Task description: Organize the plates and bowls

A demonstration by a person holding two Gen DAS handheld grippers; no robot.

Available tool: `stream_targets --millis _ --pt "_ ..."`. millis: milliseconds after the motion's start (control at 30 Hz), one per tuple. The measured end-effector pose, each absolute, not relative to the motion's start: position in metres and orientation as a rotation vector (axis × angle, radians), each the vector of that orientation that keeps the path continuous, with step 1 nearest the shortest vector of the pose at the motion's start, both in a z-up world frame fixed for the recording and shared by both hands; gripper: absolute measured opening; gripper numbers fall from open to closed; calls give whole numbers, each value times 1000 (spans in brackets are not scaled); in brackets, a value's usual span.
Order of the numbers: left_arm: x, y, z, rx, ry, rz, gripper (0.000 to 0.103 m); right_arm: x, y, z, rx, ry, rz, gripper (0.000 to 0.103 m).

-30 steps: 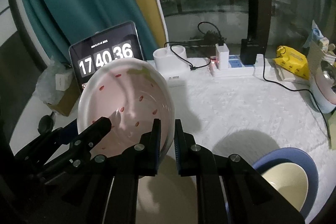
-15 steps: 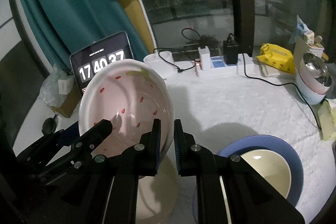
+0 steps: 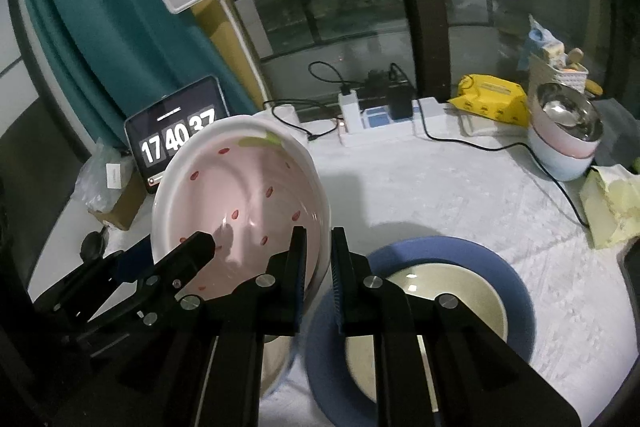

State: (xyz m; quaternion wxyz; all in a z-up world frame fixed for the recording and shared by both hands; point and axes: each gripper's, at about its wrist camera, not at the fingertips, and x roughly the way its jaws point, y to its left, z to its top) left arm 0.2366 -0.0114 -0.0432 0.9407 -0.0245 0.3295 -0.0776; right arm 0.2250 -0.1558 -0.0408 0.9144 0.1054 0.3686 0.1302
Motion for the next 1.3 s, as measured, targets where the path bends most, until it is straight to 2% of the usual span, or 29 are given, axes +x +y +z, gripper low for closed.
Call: stream_targets --millis 1300 --pt "213 -111 -86 41 791 -257 35 186 -247 -92 292 842 153 13"
